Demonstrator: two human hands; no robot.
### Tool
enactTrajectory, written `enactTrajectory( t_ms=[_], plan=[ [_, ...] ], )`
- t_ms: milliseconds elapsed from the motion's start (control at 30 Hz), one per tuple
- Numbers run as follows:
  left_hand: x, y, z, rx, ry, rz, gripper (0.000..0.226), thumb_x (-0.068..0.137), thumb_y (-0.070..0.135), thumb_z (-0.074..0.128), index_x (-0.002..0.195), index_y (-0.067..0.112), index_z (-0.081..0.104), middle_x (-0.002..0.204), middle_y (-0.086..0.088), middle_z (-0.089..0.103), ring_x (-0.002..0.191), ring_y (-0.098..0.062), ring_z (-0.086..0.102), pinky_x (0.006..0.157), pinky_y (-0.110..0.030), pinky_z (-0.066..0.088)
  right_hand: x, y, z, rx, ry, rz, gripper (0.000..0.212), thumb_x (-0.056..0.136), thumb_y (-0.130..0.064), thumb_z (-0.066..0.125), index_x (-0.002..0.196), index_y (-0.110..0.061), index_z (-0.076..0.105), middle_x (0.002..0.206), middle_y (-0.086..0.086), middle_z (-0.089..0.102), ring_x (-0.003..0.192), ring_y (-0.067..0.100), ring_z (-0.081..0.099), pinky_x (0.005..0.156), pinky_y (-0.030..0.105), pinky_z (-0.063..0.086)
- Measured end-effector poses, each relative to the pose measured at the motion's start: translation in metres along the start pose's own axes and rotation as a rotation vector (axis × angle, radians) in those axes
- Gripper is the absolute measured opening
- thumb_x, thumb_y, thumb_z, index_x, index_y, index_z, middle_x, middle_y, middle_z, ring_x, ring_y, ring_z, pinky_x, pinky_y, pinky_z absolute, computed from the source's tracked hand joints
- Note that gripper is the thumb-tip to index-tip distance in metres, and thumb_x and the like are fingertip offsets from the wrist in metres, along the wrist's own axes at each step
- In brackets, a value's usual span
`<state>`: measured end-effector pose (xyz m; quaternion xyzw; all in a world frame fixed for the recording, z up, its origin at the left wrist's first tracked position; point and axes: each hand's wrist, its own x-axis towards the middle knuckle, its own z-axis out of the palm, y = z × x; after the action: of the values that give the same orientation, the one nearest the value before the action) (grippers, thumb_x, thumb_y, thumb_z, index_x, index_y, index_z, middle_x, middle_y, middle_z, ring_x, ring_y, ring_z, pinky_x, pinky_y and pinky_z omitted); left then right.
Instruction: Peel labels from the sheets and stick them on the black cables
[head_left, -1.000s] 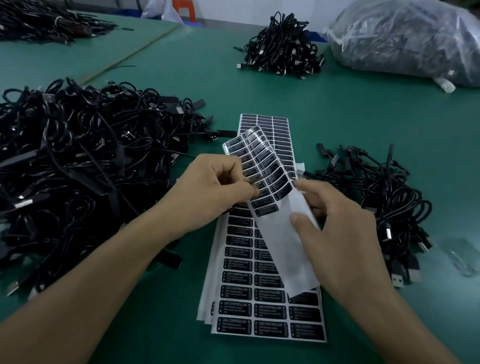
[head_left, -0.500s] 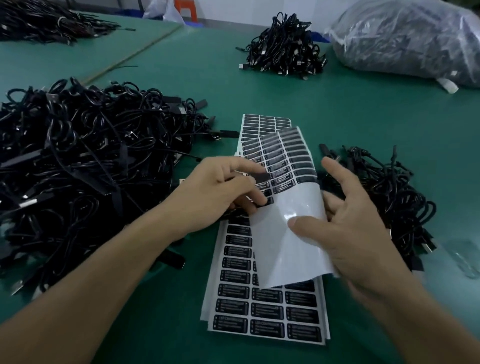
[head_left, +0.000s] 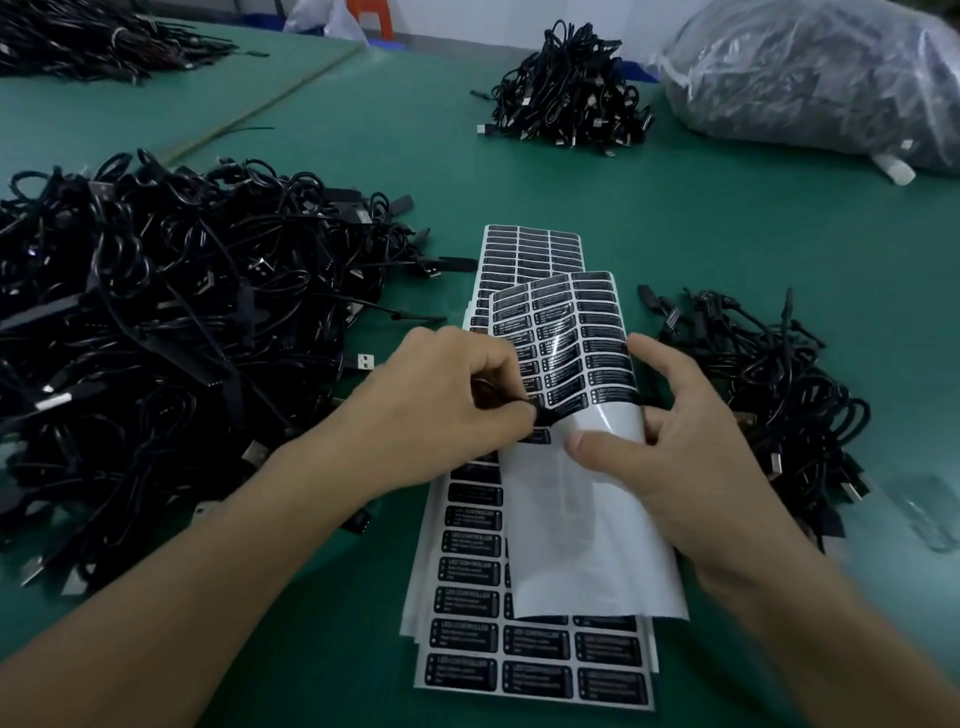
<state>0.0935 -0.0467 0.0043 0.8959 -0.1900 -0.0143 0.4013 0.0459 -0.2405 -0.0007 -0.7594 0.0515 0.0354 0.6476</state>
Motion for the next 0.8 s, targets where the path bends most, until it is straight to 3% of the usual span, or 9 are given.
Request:
enactTrajectory(
  t_ms=[167,267,333,400,467,533,600,667,800],
  plan=[
    [-0.002,0.002,0.003,0.198,0.065,0.01,0.02,0.091,0.05,0.058,0.08,0.035,0.067,0.067,0.017,0.065,0.063,-0.004,0.06,0.062,-0.03,0.049,-0.001,-0.001,0.001,-0.045,0.047,-0.028,0.082,0.085,-0.008,0.069,0.129,-0.065,0.032,0.09,0.005,0.075,0.08,0.043,0.067,0.071,0.06,0.057],
    [0.0,0.003,0.002,0.113,0.145,-0.015,0.02,0.099,0.042,0.05,0.086,0.033,0.061,0.068,0.015,0.068,0.058,-0.003,0.061,0.06,-0.033,0.051,-0.001,-0.002,0.002,-0.054,0.061,-0.077,0.083,0.088,-0.007,0.063,0.127,-0.073,0.03,0.123,-0.001,0.069,0.075,0.034,0.068,0.07,0.053,0.06],
    [0.001,0.003,0.002,0.037,0.171,-0.011,0.019,0.102,0.034,0.047,0.086,0.031,0.056,0.07,0.018,0.07,0.052,-0.003,0.056,0.058,-0.036,0.049,-0.001,0.0,0.001,-0.039,0.054,-0.089,0.081,0.091,-0.006,0.058,0.134,-0.07,0.034,0.136,-0.014,0.06,0.087,0.038,0.069,0.078,0.051,0.061],
    [-0.001,0.007,0.003,-0.032,0.162,0.005,0.021,0.103,0.031,0.043,0.084,0.028,0.052,0.072,0.016,0.071,0.053,-0.006,0.055,0.06,-0.042,0.051,0.0,0.002,0.001,-0.02,0.047,-0.099,0.079,0.093,-0.005,0.055,0.138,-0.066,0.035,0.118,-0.029,0.064,0.102,0.044,0.06,0.083,0.051,0.057],
    [-0.004,0.012,0.005,-0.074,0.141,0.012,0.023,0.098,0.035,0.037,0.08,0.027,0.049,0.072,0.011,0.07,0.053,-0.012,0.054,0.06,-0.045,0.051,0.0,0.004,0.0,-0.004,0.067,-0.134,0.076,0.094,-0.003,0.056,0.139,-0.061,0.039,0.098,-0.035,0.067,0.109,0.035,0.049,0.08,0.033,0.056],
    [-0.005,0.015,0.007,-0.064,0.119,0.012,0.025,0.092,0.039,0.034,0.08,0.022,0.048,0.068,0.002,0.066,0.054,-0.021,0.051,0.056,-0.047,0.046,0.0,0.003,0.001,0.009,0.099,-0.157,0.073,0.094,-0.001,0.056,0.14,-0.056,0.043,0.108,-0.03,0.055,0.115,0.027,0.037,0.083,0.026,0.048],
    [-0.006,0.016,0.008,-0.043,0.091,0.012,0.028,0.092,0.042,0.036,0.082,0.018,0.046,0.067,-0.003,0.061,0.053,-0.023,0.046,0.053,-0.045,0.042,-0.001,0.002,0.002,0.009,0.115,-0.144,0.066,0.094,0.0,0.056,0.133,-0.053,0.053,0.107,-0.022,0.053,0.112,0.03,0.038,0.085,0.032,0.043],
    [-0.007,0.016,0.008,0.005,0.066,0.041,0.027,0.094,0.048,0.048,0.082,0.024,0.042,0.071,0.004,0.062,0.055,-0.013,0.051,0.054,-0.04,0.045,-0.001,0.001,0.004,0.018,0.117,-0.119,0.051,0.092,-0.002,0.06,0.111,-0.049,0.069,0.098,0.0,0.072,0.091,0.042,0.059,0.076,0.042,0.059],
    [-0.008,0.015,0.01,0.023,0.05,0.062,0.035,0.082,0.046,0.075,0.091,0.027,0.047,0.084,0.017,0.068,0.074,-0.004,0.065,0.065,-0.038,0.057,-0.002,0.004,0.006,0.023,0.138,-0.107,0.025,0.084,-0.008,0.071,0.078,-0.032,0.076,0.086,0.008,0.072,0.083,0.039,0.067,0.075,0.055,0.058]
  ],
)
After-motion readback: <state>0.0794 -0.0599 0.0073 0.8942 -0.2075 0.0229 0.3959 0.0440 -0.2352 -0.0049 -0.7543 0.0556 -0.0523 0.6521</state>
